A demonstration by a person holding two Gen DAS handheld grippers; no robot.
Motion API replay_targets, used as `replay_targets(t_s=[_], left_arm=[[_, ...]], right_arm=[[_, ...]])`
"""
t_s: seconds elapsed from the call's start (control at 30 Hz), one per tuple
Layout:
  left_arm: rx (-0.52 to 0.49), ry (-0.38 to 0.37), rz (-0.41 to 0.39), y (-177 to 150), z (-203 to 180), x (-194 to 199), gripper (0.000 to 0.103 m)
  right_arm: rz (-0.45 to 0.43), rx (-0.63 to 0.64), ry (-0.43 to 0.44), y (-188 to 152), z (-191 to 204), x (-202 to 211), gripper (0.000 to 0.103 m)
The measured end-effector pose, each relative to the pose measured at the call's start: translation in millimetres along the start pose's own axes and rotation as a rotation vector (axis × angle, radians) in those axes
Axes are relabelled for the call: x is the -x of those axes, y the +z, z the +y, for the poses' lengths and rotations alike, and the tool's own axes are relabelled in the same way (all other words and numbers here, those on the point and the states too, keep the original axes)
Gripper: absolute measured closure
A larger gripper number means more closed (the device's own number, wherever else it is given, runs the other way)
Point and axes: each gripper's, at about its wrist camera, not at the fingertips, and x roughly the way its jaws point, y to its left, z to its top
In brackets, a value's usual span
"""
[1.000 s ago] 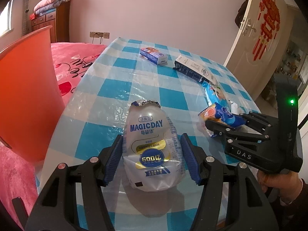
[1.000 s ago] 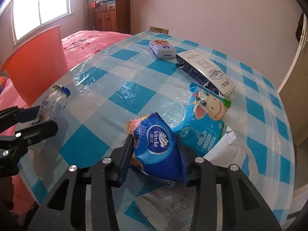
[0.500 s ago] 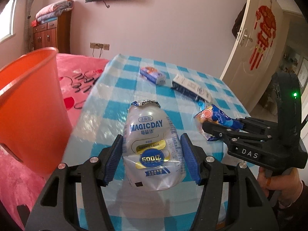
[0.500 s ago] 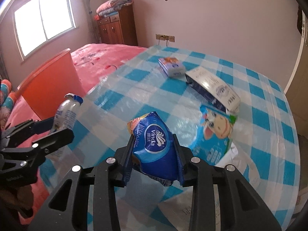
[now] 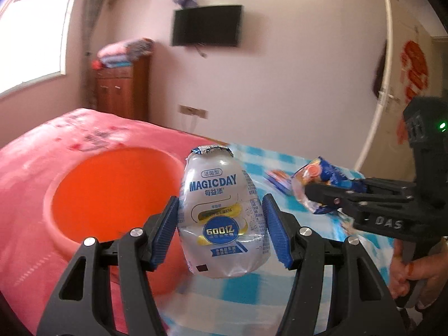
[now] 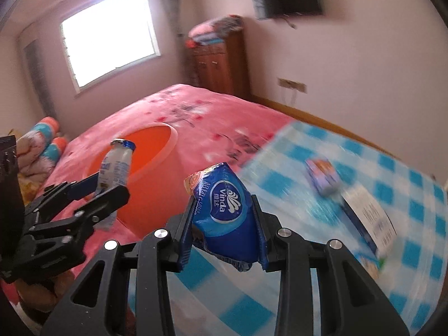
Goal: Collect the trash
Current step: 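Carry the yogurt bottle and tissue pack to the orange bucket and release, then move both tools back over the table toward the remaining trash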
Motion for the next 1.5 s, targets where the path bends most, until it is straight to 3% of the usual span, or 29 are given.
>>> replay_targets(t_s=[0.23, 0.4, 0.43, 0.47, 0.5, 0.53, 0.67, 1.07, 1.5], left_arm=[[0.066, 0.167, -0.015, 18, 53, -5, 0.042], [0.112, 0.227, 0.018, 19, 80, -19, 0.04], [0.121, 0.236, 0.023, 19, 83, -22, 0.038], [0.134, 0.244, 0.026, 18, 88, -25, 0.028], [0.144, 0.252, 0.024, 17, 90, -26, 0.017], [0.15, 0.265, 0.023, 15, 92, -28, 0.015], [0.134, 0.305, 0.055, 10, 98, -33, 0.008], [0.076, 0.35, 0.073, 5, 75, -35, 0.004], [-0.021, 0.278, 0.041, 10, 16, -25, 0.004]], right_arm=[[-0.023, 0.109, 0.11, 46, 61, -34, 0.065], [-0.002, 0.157, 0.156, 57, 93, -70, 0.063], [0.003, 0.159, 0.165, 58, 95, -76, 0.056], [0.0, 0.164, 0.164, 58, 98, -83, 0.054], [0.0, 0.168, 0.16, 58, 98, -87, 0.038], [0.008, 0.165, 0.161, 56, 97, -94, 0.025], [0.01, 0.07, 0.182, 47, 79, -95, 0.012], [-0.058, -0.015, 0.017, 9, 34, -53, 0.01], [-0.111, -0.078, -0.105, -29, -2, 2, 0.009]])
